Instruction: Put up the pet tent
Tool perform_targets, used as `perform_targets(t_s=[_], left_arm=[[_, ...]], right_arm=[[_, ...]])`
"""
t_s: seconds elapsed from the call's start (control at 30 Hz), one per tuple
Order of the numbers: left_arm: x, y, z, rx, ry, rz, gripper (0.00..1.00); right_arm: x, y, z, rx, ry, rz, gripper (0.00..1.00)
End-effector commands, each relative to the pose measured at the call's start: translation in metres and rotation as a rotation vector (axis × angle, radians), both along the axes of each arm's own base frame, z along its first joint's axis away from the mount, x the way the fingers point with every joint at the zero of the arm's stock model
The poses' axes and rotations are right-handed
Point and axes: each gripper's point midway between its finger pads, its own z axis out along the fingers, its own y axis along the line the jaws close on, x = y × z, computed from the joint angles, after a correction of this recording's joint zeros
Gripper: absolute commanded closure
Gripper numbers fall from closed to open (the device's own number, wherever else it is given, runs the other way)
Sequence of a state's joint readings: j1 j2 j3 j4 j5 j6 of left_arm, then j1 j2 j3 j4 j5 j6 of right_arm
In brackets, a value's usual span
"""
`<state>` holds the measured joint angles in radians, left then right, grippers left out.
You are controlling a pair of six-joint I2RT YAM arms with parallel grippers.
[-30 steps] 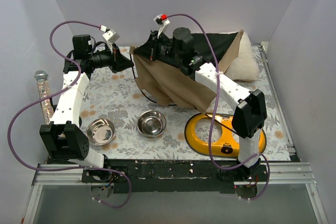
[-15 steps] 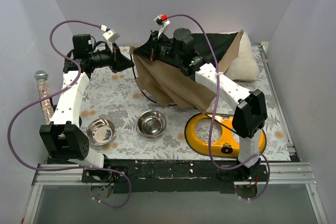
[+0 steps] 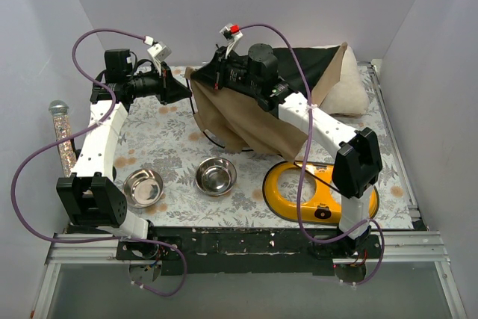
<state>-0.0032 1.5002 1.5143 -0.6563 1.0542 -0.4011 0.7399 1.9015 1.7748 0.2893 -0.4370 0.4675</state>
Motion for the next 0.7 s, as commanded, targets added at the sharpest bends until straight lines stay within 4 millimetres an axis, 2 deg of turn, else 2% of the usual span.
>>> perform_targets(t_s=[0.0,0.23,0.67], left_arm=[[-0.018,-0.015,-0.013,-0.012,0.118,-0.052,1.0],[-0.016,-0.015,-0.008,-0.013,0.101,-0.052,1.0],[-0.017,-0.015,-0.001,-0.016,0.085,-0.056,1.0]], right_arm=[[-0.043,-0.023,0.124,0.258,-0.277,0.037,0.99],[-0.048,-0.022,0.115,0.231,-0.281,0.063,0.99],[-0.058,-0.021,0.077,0.123,-0.268,0.122,0.99]])
